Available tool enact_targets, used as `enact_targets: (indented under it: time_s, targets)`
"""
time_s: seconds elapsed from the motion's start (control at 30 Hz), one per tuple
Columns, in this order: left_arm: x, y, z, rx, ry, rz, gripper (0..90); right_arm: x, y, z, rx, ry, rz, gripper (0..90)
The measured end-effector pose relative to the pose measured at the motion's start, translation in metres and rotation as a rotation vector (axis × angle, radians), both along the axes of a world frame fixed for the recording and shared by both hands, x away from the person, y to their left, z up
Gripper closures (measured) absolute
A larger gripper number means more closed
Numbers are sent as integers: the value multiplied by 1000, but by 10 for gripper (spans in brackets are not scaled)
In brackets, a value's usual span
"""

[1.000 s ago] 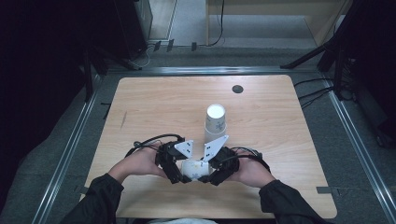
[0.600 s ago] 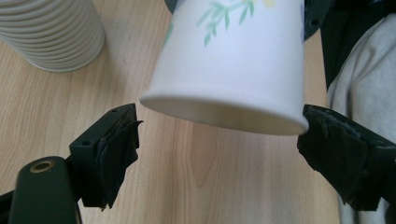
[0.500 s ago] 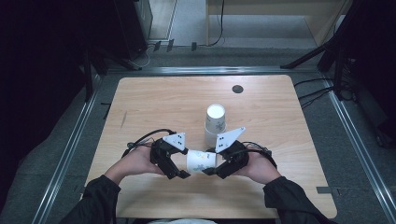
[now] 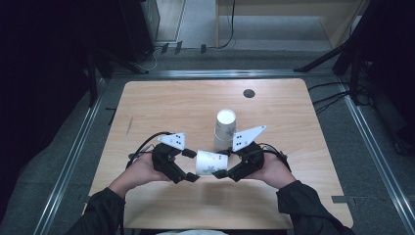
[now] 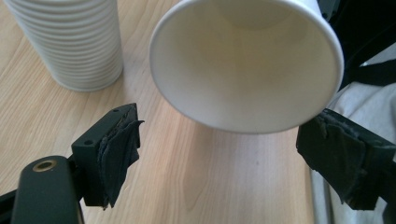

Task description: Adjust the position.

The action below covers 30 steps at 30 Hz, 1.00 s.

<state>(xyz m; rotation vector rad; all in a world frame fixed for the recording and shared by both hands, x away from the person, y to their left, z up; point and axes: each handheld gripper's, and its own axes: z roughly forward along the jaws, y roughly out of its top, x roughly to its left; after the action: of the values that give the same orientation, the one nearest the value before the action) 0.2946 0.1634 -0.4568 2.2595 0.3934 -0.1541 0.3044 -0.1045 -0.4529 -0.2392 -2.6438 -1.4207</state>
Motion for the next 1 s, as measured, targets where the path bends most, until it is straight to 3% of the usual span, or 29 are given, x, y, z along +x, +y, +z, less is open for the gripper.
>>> enact_targets:
  time_s: [0.4,0.43,0.7,0.8,1.0]
  targets:
    - [-4,-1,3,-107,21,-5,158,0,7,0,20,48,42,341]
    - [-4,0,3,-115,27,-20,209,-1,9,-1,23,58,48,343]
    - [-4,1,1,-110,26,-29,214,-1,11,-2,16,65,53,344]
    - [-4,2,3,-126,27,-22,228,-1,11,-2,12,64,49,347]
    - [-4,2,4,-109,18,-20,243,-2,12,-2,7,57,48,347]
